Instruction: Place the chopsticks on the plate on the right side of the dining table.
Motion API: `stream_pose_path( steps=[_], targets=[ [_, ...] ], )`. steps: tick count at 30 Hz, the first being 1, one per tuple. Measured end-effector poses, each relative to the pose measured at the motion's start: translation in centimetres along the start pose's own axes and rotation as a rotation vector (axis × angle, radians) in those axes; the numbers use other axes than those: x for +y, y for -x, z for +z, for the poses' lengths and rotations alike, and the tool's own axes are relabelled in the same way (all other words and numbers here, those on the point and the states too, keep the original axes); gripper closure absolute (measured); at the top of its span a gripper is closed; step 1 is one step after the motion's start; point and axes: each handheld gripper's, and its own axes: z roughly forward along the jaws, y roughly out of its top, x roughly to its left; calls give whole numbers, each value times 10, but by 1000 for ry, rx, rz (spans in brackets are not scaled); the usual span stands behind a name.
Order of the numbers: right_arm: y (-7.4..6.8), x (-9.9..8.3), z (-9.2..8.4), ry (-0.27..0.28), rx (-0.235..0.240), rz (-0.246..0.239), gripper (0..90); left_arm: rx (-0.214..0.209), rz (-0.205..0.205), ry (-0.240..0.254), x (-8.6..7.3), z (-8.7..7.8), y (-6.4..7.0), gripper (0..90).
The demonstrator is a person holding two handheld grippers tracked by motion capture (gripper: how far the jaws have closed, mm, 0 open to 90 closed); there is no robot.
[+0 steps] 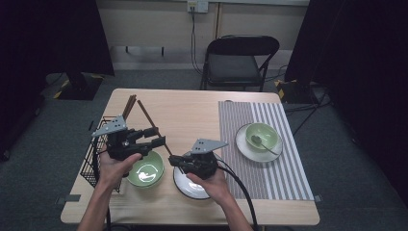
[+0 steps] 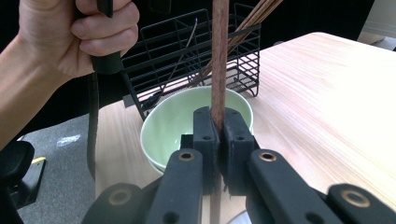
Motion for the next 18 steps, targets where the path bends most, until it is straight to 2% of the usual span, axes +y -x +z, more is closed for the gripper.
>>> stream_pose_path(
  steps=[2,4,8,11,13,15,18],
  targets=[
    [-1,-1,-2,-2,-3,4,860,22,18,-15,0,0,-1,433],
    [0,-3,-3,6,0,11,860,12,7,-11,0,-1,-1,432],
    [-1,-4,-5,5,-4,9,860,20,12,-21,-1,0,-2,408],
    [-2,-4,-7,5,-7,8,860,7,-19,-11,-2,-1,-3,392],
    [-3,-5,-7,4,-6,3,861,7,-26,9,-2,-3,-4,392],
    [-3,-5,-6,-4,-5,3,861,25,-18,11,0,-6,-5,387],
    [-4,-7,-4,-17,-6,-3,860,27,-25,23,1,-10,-7,366]
  ],
)
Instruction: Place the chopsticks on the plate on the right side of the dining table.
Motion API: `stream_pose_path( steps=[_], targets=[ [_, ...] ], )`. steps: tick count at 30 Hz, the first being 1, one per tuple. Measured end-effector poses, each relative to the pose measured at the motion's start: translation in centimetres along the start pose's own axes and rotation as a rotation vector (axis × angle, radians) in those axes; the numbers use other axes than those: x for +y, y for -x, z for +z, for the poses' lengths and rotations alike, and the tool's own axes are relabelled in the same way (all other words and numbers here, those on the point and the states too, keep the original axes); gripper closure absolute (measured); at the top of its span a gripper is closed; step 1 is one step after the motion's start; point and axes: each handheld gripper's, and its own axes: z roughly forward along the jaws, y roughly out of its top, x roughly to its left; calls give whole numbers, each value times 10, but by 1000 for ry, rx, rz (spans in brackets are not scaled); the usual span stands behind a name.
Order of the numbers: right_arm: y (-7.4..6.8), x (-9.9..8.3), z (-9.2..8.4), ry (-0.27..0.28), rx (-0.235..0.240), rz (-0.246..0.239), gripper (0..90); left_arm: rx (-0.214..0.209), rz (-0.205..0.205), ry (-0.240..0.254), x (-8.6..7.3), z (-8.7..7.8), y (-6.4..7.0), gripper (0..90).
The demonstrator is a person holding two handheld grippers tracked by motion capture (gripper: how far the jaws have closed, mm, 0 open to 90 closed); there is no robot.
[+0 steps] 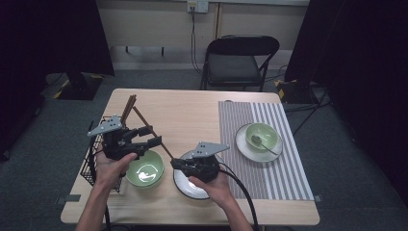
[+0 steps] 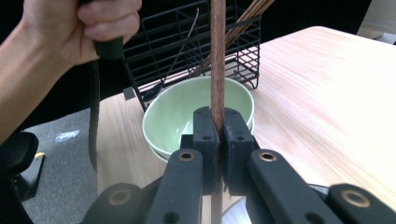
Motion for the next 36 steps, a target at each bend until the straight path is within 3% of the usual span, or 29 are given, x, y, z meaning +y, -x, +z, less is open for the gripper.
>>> stream_pose_path(
  steps=[7,15,24,36],
  targets=[
    [-1,-1,0,1,-11,8,861,88,26,-19,-4,-1,-3,309],
    [-2,-1,-5,7,-19,5,861,80,15,-22,-5,0,-4,304],
    [-2,1,-11,21,-23,-2,860,66,-41,-12,-7,0,-6,300],
    [-3,-1,-14,23,-21,-4,860,43,-39,-17,-8,0,-5,299]
  ],
)
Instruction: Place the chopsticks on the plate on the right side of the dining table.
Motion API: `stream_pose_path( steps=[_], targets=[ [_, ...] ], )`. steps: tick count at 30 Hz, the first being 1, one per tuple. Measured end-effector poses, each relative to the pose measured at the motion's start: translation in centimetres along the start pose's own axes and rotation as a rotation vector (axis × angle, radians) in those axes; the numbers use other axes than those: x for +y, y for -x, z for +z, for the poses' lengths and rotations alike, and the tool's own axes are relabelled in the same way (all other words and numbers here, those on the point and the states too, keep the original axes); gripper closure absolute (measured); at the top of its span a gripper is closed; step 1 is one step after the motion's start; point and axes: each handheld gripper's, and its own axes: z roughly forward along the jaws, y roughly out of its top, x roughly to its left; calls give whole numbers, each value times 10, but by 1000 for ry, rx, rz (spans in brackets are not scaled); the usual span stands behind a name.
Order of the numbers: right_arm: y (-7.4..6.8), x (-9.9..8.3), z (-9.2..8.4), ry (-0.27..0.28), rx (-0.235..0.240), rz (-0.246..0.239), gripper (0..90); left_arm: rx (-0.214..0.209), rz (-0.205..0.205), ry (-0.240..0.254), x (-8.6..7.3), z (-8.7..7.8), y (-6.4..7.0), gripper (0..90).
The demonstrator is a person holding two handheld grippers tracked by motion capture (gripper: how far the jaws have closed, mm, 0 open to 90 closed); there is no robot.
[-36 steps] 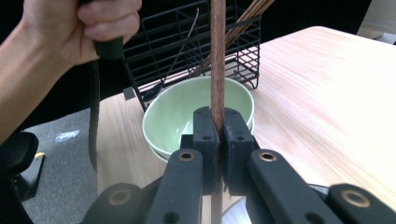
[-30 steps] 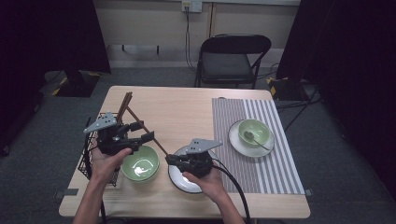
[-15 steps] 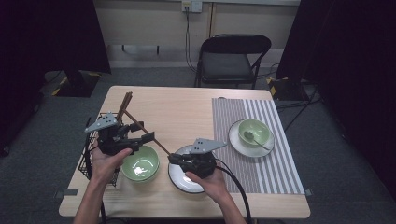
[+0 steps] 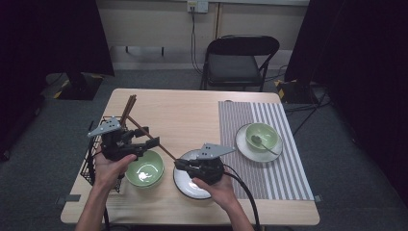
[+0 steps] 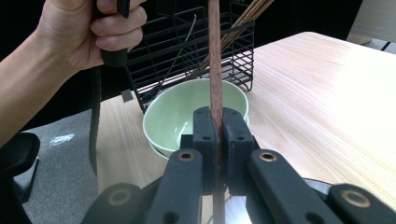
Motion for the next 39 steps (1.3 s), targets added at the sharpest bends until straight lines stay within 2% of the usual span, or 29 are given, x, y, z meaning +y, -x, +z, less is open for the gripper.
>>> stream_pose_path(
  steps=[4,8,13,16,20,24,26,30,32,36,39],
  targets=[
    [1,-3,0,-10,0,6,860,8,4,2,2,-1,0,298],
    [-1,-6,1,-24,8,2,861,17,1,26,5,-6,-2,294],
    [-1,-9,-1,-35,13,2,861,63,2,44,7,-16,-9,321],
    [-2,-8,-2,-29,15,2,860,83,10,38,6,-18,-11,306],
    [-2,-5,-6,-28,10,4,860,86,20,34,6,-18,-11,300],
    [-1,-2,-15,-31,8,-17,860,72,7,42,5,-17,-12,274],
    [2,0,-21,-23,20,-9,860,41,6,36,5,-16,-13,302],
    [3,3,-29,-33,22,-12,860,34,-4,35,4,-13,-13,298],
    [4,4,-31,-28,24,-8,860,40,-2,30,4,-13,-14,290],
    [6,3,-37,-42,16,-9,860,52,-24,57,3,-17,-17,288],
    [7,1,-41,-51,2,-7,860,73,-26,50,3,-19,-20,276]
  ],
)
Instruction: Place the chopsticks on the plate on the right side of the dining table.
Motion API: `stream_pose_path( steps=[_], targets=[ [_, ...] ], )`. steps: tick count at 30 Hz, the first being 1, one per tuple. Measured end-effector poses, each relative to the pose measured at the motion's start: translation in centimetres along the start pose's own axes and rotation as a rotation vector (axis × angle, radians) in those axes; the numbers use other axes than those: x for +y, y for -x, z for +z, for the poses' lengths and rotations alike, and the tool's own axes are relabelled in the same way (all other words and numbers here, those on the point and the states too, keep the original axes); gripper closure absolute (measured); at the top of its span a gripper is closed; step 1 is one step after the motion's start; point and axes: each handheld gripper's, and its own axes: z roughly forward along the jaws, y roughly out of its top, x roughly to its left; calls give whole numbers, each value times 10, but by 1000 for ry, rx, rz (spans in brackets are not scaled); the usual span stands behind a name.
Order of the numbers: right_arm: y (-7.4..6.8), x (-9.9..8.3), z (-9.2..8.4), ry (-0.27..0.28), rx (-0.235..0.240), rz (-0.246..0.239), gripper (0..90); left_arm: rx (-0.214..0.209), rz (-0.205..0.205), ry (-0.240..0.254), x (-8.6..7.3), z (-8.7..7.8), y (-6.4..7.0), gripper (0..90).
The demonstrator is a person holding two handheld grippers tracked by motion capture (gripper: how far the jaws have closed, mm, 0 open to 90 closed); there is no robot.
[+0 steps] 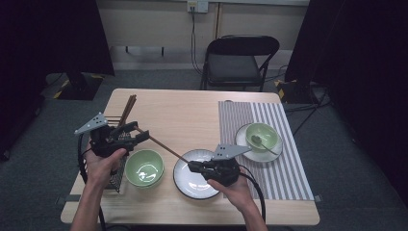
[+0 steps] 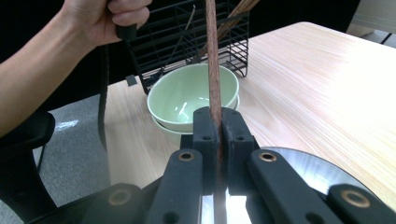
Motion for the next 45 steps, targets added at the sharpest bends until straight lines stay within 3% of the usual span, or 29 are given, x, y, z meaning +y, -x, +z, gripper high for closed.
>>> stream_pose_path(
  steps=[3,5,8,10,14,17,19,25,32,35,39,45],
  targets=[
    [3,-1,-4,20,-9,16,861,18,7,-9,-2,2,-1,274],
    [1,-1,-3,-2,-26,3,861,21,-1,1,0,1,1,279],
    [1,-4,1,-21,-14,5,861,15,49,7,7,-1,10,275],
    [1,-7,4,-31,-7,6,861,18,50,21,8,-2,12,273],
    [-4,-7,4,-14,24,4,861,60,64,-8,5,1,10,293],
    [-4,-4,0,-8,9,4,861,63,50,-13,5,2,10,311],
    [-4,-2,-2,-5,7,4,861,72,64,-17,5,4,12,313],
    [-2,1,-10,-12,4,3,861,62,58,-32,3,8,15,315],
    [4,-1,-16,3,15,37,861,75,86,-63,2,15,21,323],
    [5,-1,-18,8,18,46,860,50,66,-51,0,19,21,323],
    [7,1,-18,9,15,51,860,58,95,-68,-1,22,24,323],
    [9,3,-19,7,17,60,858,63,106,-84,-2,25,27,322]
  ],
)
